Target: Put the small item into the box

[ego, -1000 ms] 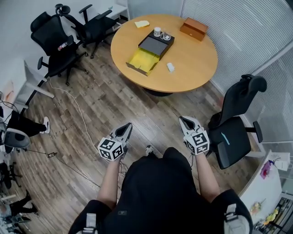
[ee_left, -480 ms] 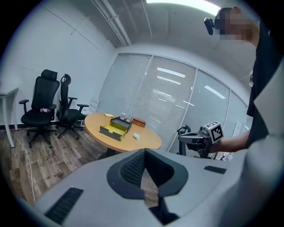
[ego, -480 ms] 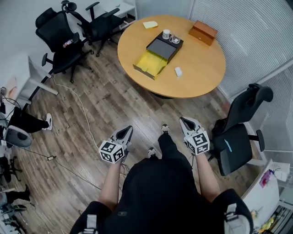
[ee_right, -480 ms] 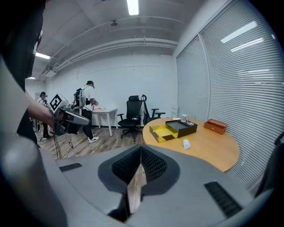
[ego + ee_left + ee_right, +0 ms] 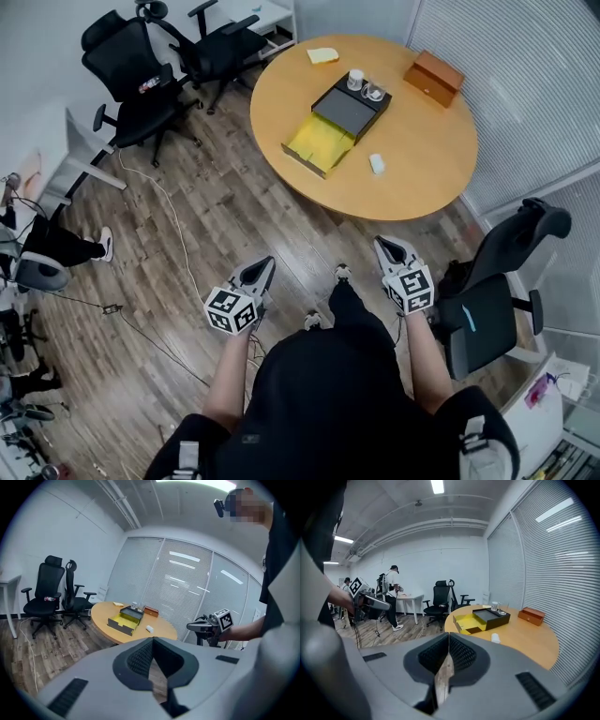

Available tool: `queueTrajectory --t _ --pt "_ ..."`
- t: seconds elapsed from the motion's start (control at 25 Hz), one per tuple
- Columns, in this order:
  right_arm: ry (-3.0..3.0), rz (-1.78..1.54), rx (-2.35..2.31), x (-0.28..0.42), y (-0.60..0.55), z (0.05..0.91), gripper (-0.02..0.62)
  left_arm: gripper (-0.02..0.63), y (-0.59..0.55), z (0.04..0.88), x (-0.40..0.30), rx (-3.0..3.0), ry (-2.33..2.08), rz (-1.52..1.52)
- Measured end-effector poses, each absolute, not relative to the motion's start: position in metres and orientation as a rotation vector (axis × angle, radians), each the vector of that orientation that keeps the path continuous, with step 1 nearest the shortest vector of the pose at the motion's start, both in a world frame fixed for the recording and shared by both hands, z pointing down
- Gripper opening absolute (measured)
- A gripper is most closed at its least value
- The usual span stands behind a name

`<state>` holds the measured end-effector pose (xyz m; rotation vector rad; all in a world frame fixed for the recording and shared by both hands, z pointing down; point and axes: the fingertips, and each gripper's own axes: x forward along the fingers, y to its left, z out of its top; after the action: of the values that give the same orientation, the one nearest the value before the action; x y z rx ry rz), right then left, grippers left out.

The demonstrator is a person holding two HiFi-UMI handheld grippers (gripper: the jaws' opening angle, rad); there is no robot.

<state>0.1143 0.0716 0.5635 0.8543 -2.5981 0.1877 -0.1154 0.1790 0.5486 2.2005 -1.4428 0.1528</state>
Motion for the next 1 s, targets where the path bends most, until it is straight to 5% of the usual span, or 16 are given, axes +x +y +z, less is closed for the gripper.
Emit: queueTrajectory --t 1.0 --pt "-2.585 0.196 0.578 0.099 -0.117 0.604 0.005 0.006 0.036 0.548 -0.107 2.027 -1.645 0.14"
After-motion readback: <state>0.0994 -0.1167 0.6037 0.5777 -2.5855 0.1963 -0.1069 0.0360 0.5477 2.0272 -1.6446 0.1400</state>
